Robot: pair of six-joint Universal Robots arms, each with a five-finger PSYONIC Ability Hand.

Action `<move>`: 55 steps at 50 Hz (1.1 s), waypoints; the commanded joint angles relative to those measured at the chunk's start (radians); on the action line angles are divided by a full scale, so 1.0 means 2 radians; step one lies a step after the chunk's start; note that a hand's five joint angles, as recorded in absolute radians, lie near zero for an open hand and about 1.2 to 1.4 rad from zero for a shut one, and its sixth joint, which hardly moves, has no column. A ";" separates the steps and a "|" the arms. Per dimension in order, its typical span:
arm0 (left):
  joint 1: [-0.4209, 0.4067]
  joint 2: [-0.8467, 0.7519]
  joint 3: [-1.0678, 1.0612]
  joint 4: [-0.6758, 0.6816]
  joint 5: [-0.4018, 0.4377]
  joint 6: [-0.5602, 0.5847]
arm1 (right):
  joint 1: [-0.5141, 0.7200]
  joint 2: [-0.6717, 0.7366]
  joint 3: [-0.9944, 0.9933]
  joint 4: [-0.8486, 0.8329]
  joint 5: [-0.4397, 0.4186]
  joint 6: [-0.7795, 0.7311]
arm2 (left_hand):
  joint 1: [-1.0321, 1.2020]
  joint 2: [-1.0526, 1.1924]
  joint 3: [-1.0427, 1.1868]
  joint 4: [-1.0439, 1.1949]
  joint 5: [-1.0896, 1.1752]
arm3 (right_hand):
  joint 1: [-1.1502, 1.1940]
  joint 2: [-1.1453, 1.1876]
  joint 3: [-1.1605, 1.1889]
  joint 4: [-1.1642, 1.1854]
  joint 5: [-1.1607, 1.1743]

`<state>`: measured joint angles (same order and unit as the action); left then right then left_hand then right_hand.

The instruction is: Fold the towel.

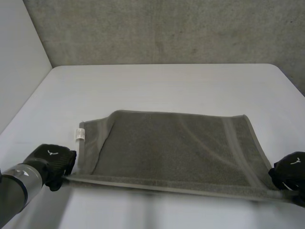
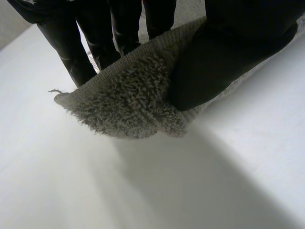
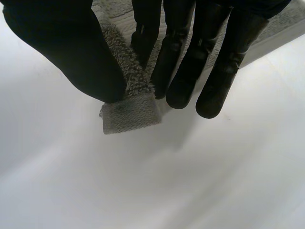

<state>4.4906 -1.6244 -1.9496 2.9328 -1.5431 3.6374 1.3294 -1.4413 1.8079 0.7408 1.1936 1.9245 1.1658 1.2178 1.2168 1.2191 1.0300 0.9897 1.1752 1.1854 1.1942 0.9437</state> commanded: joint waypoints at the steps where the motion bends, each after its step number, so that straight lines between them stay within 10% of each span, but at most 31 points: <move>1: 0.003 0.006 0.025 0.004 0.001 0.023 | -0.002 -0.013 -0.017 -0.008 -0.011 -0.005 | 0.115 0.089 0.090 0.089 0.096 | 0.203 0.111 0.105 0.101 0.139; 11: 0.008 -0.091 0.087 0.022 0.013 0.028 | 0.026 0.045 -0.055 -0.062 -0.007 0.052 | 0.115 0.089 0.090 0.089 0.096 | 0.203 0.111 0.105 0.101 0.139; 27: -0.002 -0.244 0.404 0.140 0.013 0.001 | 0.185 0.191 -0.454 -0.319 0.123 0.272 | 0.115 0.089 0.090 0.089 0.096 | 0.203 0.111 0.105 0.101 0.139; 36: -0.005 -0.166 0.390 0.417 0.013 -0.083 | 0.200 0.101 -0.390 -0.535 0.151 0.327 | 0.115 0.089 0.090 0.089 0.096 | 0.203 0.111 0.105 0.101 0.139; 55: 0.000 -0.242 0.200 0.322 0.015 -0.076 | 0.196 0.135 -0.157 -0.442 0.067 0.325 | 0.115 0.089 0.090 0.089 0.096 | 0.203 0.111 0.105 0.101 0.139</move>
<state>4.4896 -2.0027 -1.4121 3.6511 -1.5159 3.4711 1.7246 -1.2591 1.3468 -0.1854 1.3824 2.5824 1.1658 1.2184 1.2172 1.2203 1.0300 0.9896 1.1804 1.1855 1.1943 0.9692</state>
